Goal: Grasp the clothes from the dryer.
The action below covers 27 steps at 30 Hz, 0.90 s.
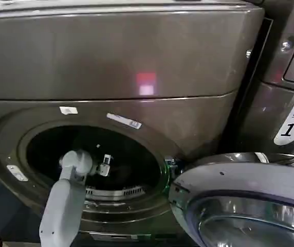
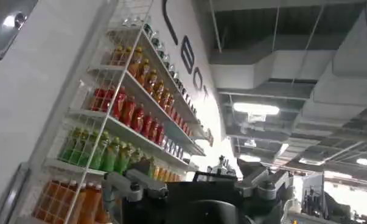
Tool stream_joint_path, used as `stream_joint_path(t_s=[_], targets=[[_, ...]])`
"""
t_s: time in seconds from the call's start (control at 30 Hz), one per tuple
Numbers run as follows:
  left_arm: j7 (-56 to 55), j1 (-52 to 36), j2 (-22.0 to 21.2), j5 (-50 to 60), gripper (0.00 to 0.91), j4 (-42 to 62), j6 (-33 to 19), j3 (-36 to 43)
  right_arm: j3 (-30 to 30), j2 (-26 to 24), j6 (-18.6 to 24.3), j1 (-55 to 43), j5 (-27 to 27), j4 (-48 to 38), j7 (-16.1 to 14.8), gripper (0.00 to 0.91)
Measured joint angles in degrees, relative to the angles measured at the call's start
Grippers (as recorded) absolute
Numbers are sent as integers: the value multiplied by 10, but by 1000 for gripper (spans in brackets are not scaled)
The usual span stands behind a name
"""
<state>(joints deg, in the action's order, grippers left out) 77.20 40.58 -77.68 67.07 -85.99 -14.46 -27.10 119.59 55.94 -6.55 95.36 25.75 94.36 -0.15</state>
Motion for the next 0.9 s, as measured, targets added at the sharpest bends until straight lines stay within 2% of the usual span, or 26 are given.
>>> stream_joint_path(t_s=[0.17,0.33,0.7,0.9], targets=[[-4,0,2,-21,0,-3,22,2,0,0,0,0,2,0,1,907],[-47,-7,-4,-80,0,-18,75,7,-1,0,1,0,6,2,3,907],[-294,-25,-37,-229,0,-62,254,22,-5,9,7,3,0,21,1,907],[-463,-27,-65,-312,0,-69,324,28,-6,18,15,0,-6,32,0,907]])
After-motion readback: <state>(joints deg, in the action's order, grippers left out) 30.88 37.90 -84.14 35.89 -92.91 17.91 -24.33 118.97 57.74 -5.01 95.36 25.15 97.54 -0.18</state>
